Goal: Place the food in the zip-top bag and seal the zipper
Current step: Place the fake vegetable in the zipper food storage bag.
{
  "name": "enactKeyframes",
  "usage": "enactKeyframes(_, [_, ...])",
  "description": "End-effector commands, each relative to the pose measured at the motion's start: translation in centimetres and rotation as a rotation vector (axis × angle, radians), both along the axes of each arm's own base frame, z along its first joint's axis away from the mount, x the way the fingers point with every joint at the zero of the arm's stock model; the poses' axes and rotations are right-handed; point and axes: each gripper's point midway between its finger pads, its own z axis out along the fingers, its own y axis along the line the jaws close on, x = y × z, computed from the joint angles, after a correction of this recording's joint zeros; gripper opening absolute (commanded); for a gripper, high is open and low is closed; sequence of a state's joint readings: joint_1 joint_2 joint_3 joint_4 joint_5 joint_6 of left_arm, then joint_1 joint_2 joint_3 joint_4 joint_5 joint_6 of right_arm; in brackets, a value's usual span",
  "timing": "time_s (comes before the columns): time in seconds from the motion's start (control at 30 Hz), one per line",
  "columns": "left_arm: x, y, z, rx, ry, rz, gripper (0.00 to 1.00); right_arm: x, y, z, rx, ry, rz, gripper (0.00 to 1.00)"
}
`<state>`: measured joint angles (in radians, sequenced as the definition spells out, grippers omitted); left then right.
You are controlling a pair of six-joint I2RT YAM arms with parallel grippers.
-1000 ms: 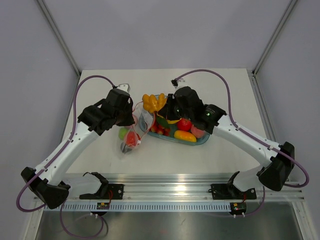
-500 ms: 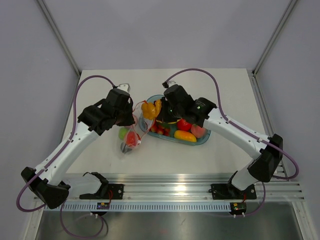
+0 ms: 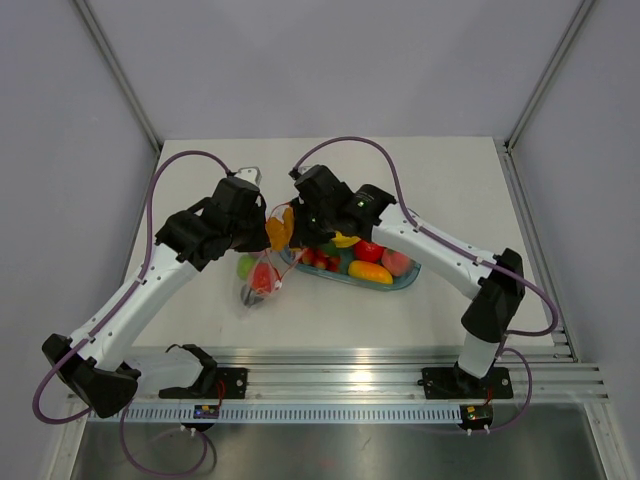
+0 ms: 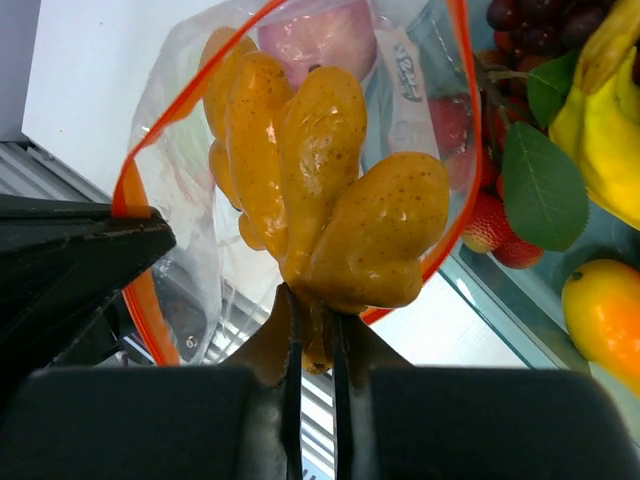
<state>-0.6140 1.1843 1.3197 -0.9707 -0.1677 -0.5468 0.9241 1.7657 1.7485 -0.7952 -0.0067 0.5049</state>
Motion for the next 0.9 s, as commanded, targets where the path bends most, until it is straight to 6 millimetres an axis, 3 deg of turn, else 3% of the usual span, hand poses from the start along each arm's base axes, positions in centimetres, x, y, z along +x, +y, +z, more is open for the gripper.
enactKeyframes(0.0, [0.8,-0.8,2.4,-0.059,-0.079,-0.019,0.00,-0.8,2.1,1.7,0.057,0.002,0.085,0.10])
enactKeyframes(0.07, [0.8,-1.0,2.4,-0.066,-0.078,-0.023,0.00,-1.2,2.6,1.4,0.058,0.011,0.116,0.16])
enactKeyframes(0.1, [0.9,-1.0,2.4,-0.067,-0.077,-0.023,0.00,-1.3,2.7,1.3,0.057,0.014,0.125,0.31])
enactKeyframes(0.17, [0.9,-1.1,2.3,-0.067,-0.076,-0.023,0.00,-1.5,2.6,1.1,0.050,0.014,0.138,0.51])
enactKeyframes(0.27, [0.9,-1.0,2.2,-0.064,-0.074,-0.019,0.00,-1.3,1.7,1.1,0.031,-0.013,0.114,0.63])
enactKeyframes(0.43, [0.9,-1.0,2.2,-0.062,-0.076,-0.017,0.00,-0.2,-0.9,1.9,0.003,-0.104,0.016,0.64])
enactKeyframes(0.6, [0.9,-0.8,2.0,-0.058,-0.073,-0.014,0.00,1.2,-6.3,2.8,-0.026,-0.195,-0.165,0.62])
enactKeyframes(0.63, [0.9,-0.9,1.9,-0.058,-0.071,-0.016,0.00,1.3,-7.5,3.9,0.004,-0.213,-0.207,0.61])
enactKeyframes(0.67, [0.9,-0.9,1.9,-0.060,-0.072,-0.015,0.00,1.5,-8.9,2.6,-0.020,-0.199,-0.238,0.60])
enactKeyframes(0.7, [0.9,-0.9,1.9,-0.061,-0.072,-0.013,0.00,2.8,-10.6,2.6,-0.005,-0.205,-0.299,0.60])
enactKeyframes(0.73, [0.8,-0.9,1.9,-0.063,-0.072,-0.016,0.00,2.9,-11.9,3.0,0.007,-0.212,-0.328,0.60])
enactKeyframes(0.77, [0.9,-1.0,1.9,-0.065,-0.072,-0.015,0.00,3.0,-13.3,1.1,-0.018,-0.178,-0.349,0.61])
enactKeyframes(0.8, [0.8,-1.0,2.0,-0.066,-0.074,-0.015,0.00,3.9,-15.0,0.7,-0.021,-0.170,-0.397,0.64])
enactKeyframes(0.87, [0.9,-0.9,2.2,-0.071,-0.081,-0.012,0.00,4.1,-17.1,-1.3,-0.056,-0.143,-0.437,0.71])
